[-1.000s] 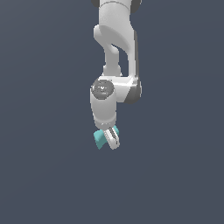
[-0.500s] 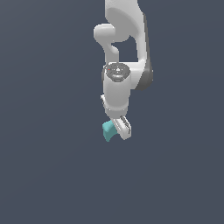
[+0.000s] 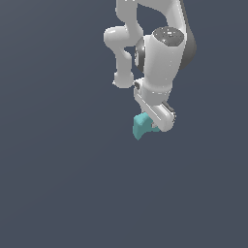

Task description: Pick up the object and move it to a goal position.

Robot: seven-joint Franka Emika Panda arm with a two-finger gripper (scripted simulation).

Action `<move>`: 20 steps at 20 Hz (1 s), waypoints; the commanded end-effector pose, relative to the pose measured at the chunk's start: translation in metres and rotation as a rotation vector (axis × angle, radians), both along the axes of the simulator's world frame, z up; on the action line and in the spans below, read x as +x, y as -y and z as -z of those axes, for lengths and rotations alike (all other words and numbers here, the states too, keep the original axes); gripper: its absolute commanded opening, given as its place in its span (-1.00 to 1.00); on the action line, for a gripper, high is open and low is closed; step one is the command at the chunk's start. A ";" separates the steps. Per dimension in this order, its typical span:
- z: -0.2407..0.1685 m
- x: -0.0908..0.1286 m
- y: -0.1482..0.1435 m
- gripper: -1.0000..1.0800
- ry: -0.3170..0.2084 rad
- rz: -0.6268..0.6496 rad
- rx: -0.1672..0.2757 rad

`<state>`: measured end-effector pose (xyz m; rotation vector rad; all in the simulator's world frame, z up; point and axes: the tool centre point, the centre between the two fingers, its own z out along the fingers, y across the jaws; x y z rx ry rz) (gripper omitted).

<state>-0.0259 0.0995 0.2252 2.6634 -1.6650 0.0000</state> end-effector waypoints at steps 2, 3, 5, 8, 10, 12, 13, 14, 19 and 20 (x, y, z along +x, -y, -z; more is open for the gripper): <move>-0.030 -0.016 -0.030 -1.00 0.001 0.001 -0.001; -0.039 -0.020 -0.039 -1.00 0.001 0.001 -0.001; -0.056 -0.028 -0.056 -1.00 0.001 0.001 -0.002; -0.079 -0.039 -0.080 -1.00 0.001 0.001 -0.002; -0.094 -0.046 -0.094 -1.00 0.001 0.001 -0.002; -0.106 -0.051 -0.108 -1.00 0.001 0.001 -0.002; -0.112 -0.054 -0.113 -1.00 0.001 0.001 -0.002; -0.117 -0.056 -0.119 -1.00 0.001 0.001 -0.001; -0.133 -0.063 -0.136 -1.00 0.001 0.001 0.000; -0.134 -0.063 -0.138 -1.00 0.001 0.001 0.000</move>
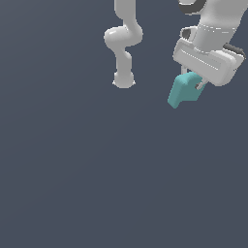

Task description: Pick up the object and move it to a goal position.

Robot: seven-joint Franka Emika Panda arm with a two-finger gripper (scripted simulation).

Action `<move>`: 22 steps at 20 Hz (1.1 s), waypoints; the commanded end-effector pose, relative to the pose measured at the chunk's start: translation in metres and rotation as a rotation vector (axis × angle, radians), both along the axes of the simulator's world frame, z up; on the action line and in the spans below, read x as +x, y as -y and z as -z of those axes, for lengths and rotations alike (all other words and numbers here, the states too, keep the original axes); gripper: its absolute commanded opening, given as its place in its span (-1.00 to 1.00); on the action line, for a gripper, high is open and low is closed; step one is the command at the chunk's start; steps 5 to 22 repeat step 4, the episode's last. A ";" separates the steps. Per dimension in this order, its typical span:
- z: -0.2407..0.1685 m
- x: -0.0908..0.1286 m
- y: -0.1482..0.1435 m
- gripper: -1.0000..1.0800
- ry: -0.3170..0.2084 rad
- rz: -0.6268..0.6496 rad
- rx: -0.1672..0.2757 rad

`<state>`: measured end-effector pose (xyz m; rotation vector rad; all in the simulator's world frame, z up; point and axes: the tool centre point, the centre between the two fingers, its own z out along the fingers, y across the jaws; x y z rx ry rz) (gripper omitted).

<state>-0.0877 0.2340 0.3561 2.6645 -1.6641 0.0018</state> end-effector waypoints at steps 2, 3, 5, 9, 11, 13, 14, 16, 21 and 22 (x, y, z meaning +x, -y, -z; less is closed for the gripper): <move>-0.005 -0.001 -0.005 -1.00 -0.001 0.001 0.000; -0.005 -0.001 -0.005 -1.00 -0.001 0.001 0.000; -0.005 -0.001 -0.005 -1.00 -0.001 0.001 0.000; -0.005 -0.001 -0.005 -1.00 -0.001 0.001 0.000; -0.005 -0.001 -0.005 -1.00 -0.001 0.001 0.000; -0.005 -0.001 -0.005 -1.00 -0.001 0.001 0.000; -0.005 -0.001 -0.005 -1.00 -0.001 0.001 0.000; -0.005 -0.001 -0.005 -1.00 -0.001 0.001 0.000; -0.005 -0.001 -0.005 -1.00 -0.001 0.001 0.000; -0.005 -0.001 -0.005 -1.00 -0.001 0.001 0.000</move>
